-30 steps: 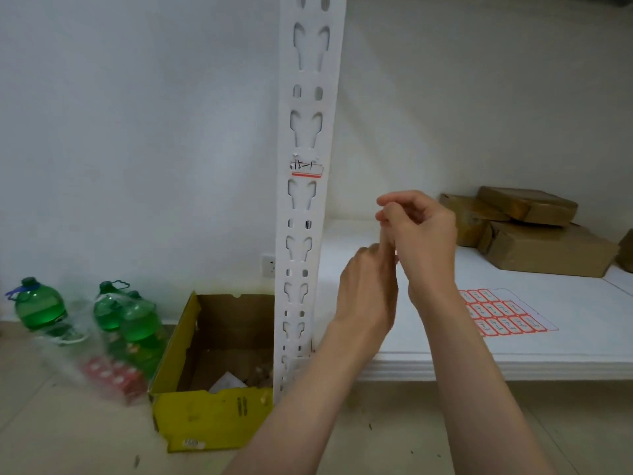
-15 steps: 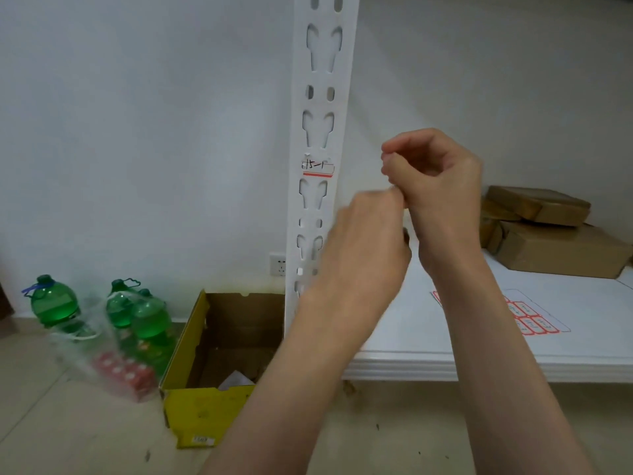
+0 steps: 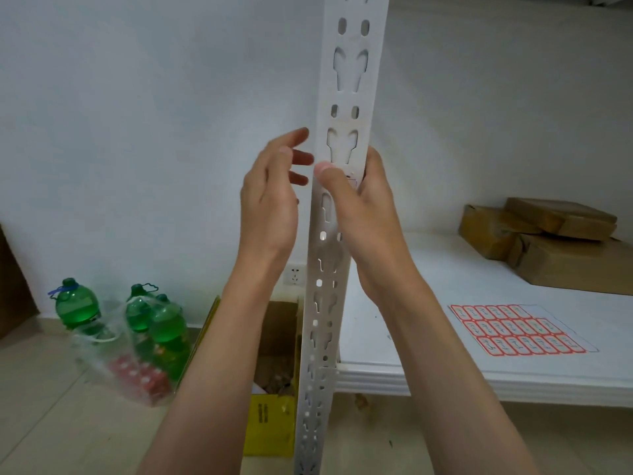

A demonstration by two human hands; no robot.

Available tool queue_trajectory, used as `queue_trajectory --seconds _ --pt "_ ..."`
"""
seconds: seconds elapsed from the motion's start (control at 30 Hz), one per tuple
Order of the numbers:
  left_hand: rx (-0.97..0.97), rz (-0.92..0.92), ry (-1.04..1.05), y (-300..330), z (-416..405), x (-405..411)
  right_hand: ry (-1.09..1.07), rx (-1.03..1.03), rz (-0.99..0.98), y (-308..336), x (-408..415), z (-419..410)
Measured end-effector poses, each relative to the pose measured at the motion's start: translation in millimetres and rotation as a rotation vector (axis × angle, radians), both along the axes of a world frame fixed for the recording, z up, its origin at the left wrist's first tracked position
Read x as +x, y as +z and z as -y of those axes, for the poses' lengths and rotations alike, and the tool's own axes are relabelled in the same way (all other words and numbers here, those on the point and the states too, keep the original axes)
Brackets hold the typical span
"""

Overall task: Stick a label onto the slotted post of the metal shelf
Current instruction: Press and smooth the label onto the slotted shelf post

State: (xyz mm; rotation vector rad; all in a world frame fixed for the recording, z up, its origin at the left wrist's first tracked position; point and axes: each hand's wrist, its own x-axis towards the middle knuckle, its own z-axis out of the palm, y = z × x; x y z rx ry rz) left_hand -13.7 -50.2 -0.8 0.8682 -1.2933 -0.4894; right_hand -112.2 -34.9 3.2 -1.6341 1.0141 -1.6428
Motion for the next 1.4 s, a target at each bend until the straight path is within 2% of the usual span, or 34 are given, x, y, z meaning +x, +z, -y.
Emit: queue_trajectory --seconds 0.23,0.53,0.73,1.03,1.4 --pt "0.01 0.033 -0.121 7 1 -4 0.05 0.003 0.065 2 2 -2" --pt "0.058 -0.071 -0.223 10 8 -11 0.015 0.07 0.109 11 5 2" --pt "0.04 -0.006 -0.235 14 13 -14 0.016 0.025 0.112 10 6 7" --pt "0.085 -0.024 -0.324 6 6 -6 0.026 0.042 0.12 8 7 5" --pt "0.102 -0.002 -0.259 -11 0 1 0.068 0.007 0.026 0 -7 5"
